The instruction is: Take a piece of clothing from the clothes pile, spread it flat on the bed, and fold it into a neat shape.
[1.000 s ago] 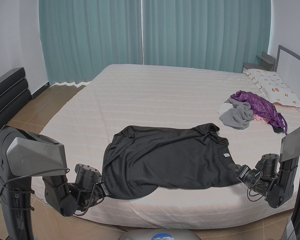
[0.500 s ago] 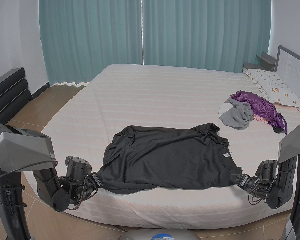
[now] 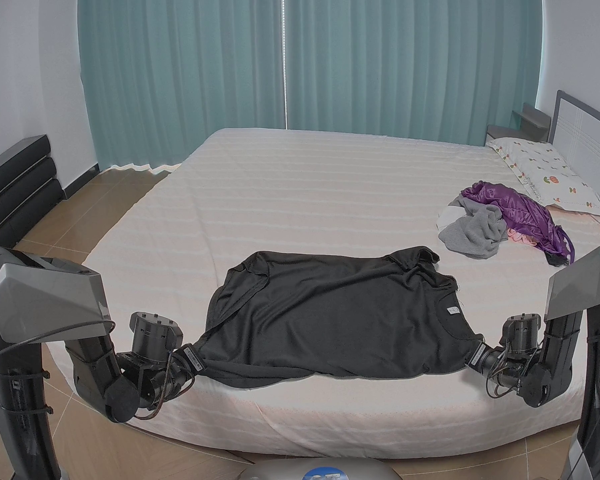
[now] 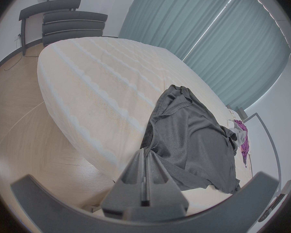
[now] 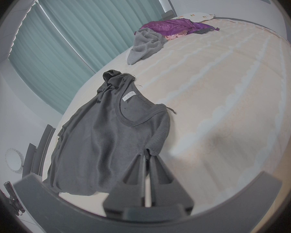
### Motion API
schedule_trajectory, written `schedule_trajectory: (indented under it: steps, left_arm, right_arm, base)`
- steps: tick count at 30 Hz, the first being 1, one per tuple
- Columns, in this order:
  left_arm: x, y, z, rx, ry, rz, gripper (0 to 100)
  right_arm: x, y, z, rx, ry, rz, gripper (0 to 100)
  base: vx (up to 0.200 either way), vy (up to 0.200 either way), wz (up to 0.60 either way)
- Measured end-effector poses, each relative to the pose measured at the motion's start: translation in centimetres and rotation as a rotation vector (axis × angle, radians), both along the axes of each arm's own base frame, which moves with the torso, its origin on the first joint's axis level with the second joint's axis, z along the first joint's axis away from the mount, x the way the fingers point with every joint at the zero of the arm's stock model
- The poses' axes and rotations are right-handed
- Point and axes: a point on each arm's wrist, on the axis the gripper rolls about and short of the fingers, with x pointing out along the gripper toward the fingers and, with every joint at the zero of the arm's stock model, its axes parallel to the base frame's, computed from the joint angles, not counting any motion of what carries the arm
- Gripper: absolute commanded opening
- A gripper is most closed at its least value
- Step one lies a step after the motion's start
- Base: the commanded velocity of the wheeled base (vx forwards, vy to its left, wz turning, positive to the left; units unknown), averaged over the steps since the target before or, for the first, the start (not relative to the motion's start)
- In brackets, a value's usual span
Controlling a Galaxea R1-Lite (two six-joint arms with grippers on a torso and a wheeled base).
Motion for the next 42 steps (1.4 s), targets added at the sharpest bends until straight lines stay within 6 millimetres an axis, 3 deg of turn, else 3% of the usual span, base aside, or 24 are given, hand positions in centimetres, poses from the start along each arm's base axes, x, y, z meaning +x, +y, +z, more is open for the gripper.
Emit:
schedule_trajectory:
  steps: [16,31,37,38,42]
  left_arm:
    - [0.6,0.3,0.6,-0.028,-0.073,0.024,0]
    - [1.2,1.0,0.8,-0.059,-0.091,0.071,0]
    - [1.3,1.0,0.8,-0.074,-0.094,0.082,0]
    - [1.3,1.0,0.8,-0.075,-0.094,0.082,0]
    - [1.3,1.1,0.8,-0.080,-0.093,0.084,0]
  right_arm:
    - [5.2,0.0,2.2,0.013,-0.165,-0.012,0]
    - [13.6,1.0,6.2,0.012,-0.295,-0.033,0]
    - [17.0,2.1,6.6,-0.005,-0.343,-0.057,0]
    - [17.4,2.3,6.5,-0.007,-0.347,-0.059,100]
    - [19.1,3.1,5.6,-0.010,-0.364,-0.060,100]
  base:
    - [0.000,0.000,0.00]
    - [0.000,0.000,0.00]
    - [0.000,0.000,0.00]
    - [0.000,0.000,0.00]
    - [0.000,0.000,0.00]
